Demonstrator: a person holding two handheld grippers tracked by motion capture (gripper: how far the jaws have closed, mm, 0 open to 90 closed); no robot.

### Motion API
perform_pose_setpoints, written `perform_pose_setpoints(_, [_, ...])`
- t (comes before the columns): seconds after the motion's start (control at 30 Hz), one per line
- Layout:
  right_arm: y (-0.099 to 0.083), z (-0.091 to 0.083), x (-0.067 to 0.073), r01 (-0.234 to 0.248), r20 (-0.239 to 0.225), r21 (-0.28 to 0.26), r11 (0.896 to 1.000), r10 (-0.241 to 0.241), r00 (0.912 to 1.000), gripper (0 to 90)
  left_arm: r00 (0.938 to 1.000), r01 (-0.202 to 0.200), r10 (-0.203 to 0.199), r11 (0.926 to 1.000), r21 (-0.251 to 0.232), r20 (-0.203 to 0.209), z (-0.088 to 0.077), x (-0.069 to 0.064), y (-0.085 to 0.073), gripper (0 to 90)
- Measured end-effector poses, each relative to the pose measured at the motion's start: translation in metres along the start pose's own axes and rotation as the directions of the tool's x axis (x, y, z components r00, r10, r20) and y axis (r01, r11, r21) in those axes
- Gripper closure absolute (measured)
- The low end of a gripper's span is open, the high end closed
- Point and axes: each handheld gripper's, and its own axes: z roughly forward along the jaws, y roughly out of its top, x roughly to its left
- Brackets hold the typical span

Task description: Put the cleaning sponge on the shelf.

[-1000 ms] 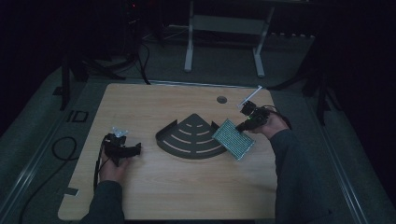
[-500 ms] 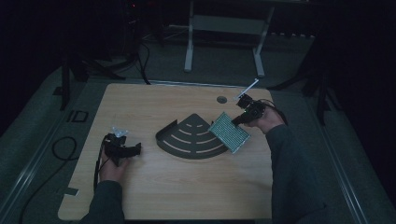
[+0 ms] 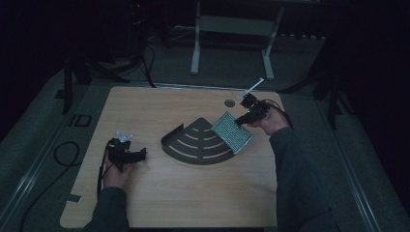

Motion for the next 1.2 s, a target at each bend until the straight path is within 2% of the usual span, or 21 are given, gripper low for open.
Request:
perform_pose_setpoints(0.47, [0.013, 0.011, 0.004, 0.024, -0.003, -0.002, 1.000, -0.024, 0.9997, 89.9, 1.0000, 0.000, 0.000, 1.0000, 0.000, 0.000, 0.000, 0.000, 0.000, 11.9])
perform_pose_setpoints(0.9, [0.020, 0.027, 0.006, 0.023, -0.010, -0.016, 1.000, -0.024, 0.9997, 89.8, 1.0000, 0.000, 0.000, 1.0000, 0.000, 0.000, 0.000, 0.000, 0.000, 11.9])
perform_pose_setpoints(1.2, [0.020, 0.041, 0.009, 0.032, -0.014, 0.006, 0.999, -0.032, 0.9994, 89.8, 1.0000, 0.000, 0.000, 1.0000, 0.000, 0.000, 0.000, 0.000, 0.000, 11.9])
